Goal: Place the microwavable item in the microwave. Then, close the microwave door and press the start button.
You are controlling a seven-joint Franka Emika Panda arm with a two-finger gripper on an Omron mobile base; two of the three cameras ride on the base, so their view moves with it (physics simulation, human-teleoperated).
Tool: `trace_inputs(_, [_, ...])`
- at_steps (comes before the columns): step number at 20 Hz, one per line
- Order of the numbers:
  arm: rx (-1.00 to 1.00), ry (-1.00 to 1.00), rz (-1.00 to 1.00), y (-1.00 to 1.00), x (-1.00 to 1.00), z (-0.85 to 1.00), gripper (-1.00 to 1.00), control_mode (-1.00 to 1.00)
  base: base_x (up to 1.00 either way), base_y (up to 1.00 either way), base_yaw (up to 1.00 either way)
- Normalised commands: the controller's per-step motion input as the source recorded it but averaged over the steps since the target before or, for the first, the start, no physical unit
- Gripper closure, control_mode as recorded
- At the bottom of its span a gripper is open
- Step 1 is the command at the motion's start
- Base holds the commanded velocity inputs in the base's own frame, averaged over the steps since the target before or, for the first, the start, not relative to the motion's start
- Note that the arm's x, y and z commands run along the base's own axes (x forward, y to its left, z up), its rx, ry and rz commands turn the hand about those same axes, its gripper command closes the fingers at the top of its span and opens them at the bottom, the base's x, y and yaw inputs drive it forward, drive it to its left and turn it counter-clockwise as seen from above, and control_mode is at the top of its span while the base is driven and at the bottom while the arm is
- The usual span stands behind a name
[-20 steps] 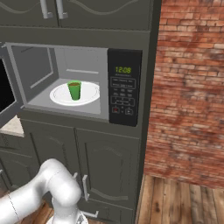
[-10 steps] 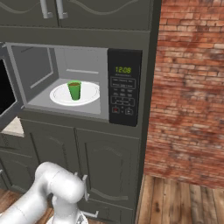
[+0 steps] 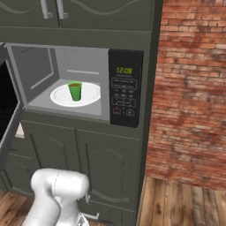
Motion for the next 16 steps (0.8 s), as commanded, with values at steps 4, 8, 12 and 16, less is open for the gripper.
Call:
trace_inputs(4, [0.2, -0.19, 0.04, -1.0, 0.0, 0.14, -1.0, -1.0, 0.0, 0.0, 0.0])
trace_inputs(8, [0.18, -0.13, 0.07, -1.0, 0.03, 0.36, -1.0, -1.0, 0.0, 0.0, 0.0])
trace_inputs(12, [0.13, -0.09, 0.05, -0.87, 0.2, 0.65, -1.0, -1.0, 0.0, 0.0, 0.0])
trace_inputs(16, [0.09, -0.08, 0.11, -0.66, 0.56, 0.5, -1.0, -1.0, 0.0, 0.0, 0.0])
